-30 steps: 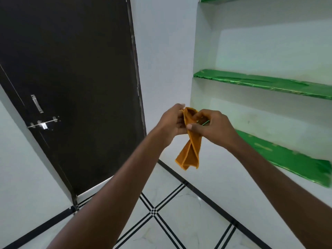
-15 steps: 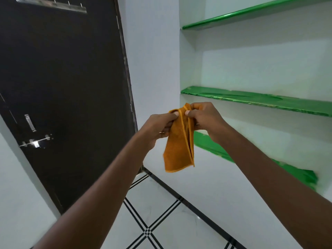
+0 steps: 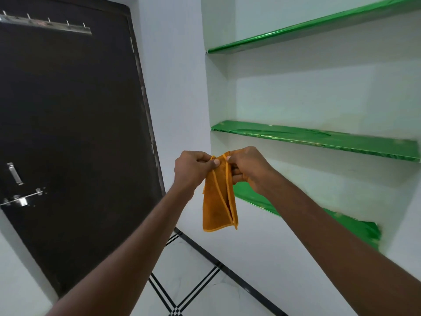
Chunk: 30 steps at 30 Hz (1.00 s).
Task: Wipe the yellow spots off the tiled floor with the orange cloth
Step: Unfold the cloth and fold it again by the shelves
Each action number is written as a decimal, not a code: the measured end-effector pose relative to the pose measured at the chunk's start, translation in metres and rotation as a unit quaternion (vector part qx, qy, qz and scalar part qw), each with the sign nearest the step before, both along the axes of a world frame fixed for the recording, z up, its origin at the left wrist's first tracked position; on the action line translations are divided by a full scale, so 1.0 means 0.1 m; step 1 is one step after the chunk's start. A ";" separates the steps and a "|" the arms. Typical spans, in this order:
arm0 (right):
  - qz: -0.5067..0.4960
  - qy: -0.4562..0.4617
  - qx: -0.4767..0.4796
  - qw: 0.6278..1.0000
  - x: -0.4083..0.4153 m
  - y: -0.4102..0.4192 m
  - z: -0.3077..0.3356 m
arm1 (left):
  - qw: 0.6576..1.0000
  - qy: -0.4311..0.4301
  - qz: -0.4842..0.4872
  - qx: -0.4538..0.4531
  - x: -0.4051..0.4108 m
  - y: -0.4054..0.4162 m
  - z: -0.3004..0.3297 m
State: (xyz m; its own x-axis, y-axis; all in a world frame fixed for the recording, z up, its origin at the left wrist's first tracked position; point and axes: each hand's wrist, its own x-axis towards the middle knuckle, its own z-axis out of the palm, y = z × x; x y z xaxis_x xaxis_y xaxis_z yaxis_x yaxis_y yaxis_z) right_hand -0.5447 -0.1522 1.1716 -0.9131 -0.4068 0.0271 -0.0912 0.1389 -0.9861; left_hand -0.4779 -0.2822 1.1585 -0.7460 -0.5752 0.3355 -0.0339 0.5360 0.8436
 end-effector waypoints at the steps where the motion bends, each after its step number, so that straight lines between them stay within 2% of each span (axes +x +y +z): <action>1: -0.011 0.002 0.002 1.000 -0.03 0.02 -0.02 | 1.000 0.000 0.005 -0.008 -0.01 0.02 0.00; 4: -0.070 0.001 -0.013 0.997 -0.18 0.14 -0.09 | 0.999 0.005 0.041 -0.028 0.00 -0.02 0.00; 7: -0.112 -0.012 -0.038 0.993 -0.33 0.33 -0.13 | 0.998 -0.009 0.059 0.034 0.11 -0.21 0.03; 11: -0.129 0.002 -0.010 0.992 -0.47 0.61 -0.17 | 0.985 -0.053 0.019 0.164 0.30 -0.53 0.14; 13: -0.160 0.027 0.009 0.987 -0.55 0.76 -0.18 | 0.981 -0.046 -0.003 0.189 0.38 -0.65 0.19; 16: -0.168 0.050 0.000 0.985 -0.63 0.97 -0.13 | 0.984 -0.029 -0.026 0.174 0.51 -0.77 0.22; 20: -0.077 0.025 -0.023 0.996 -0.56 1.02 -0.12 | 0.989 -0.051 -0.041 0.134 0.52 -0.71 0.20; 23: 0.028 0.000 0.006 1.000 -0.47 0.89 -0.27 | 0.992 -0.113 -0.043 0.039 0.44 -0.49 0.12; 25: 0.078 0.022 0.039 0.996 -0.41 0.77 -0.44 | 0.990 -0.139 -0.036 -0.010 0.39 -0.34 0.12; 30: 0.176 0.092 0.115 0.973 -0.24 0.43 -0.85 | 0.985 -0.156 -0.062 -0.042 0.37 -0.16 0.28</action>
State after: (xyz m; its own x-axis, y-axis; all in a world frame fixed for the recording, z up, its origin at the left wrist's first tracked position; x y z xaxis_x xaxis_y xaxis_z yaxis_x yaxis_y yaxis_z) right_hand -0.5683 -0.1089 1.0868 -0.7038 -0.7088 0.0481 -0.3458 0.2827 -0.8947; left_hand -0.4407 -0.2981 1.1865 -0.8829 -0.4537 0.1209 -0.2148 0.6193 0.7552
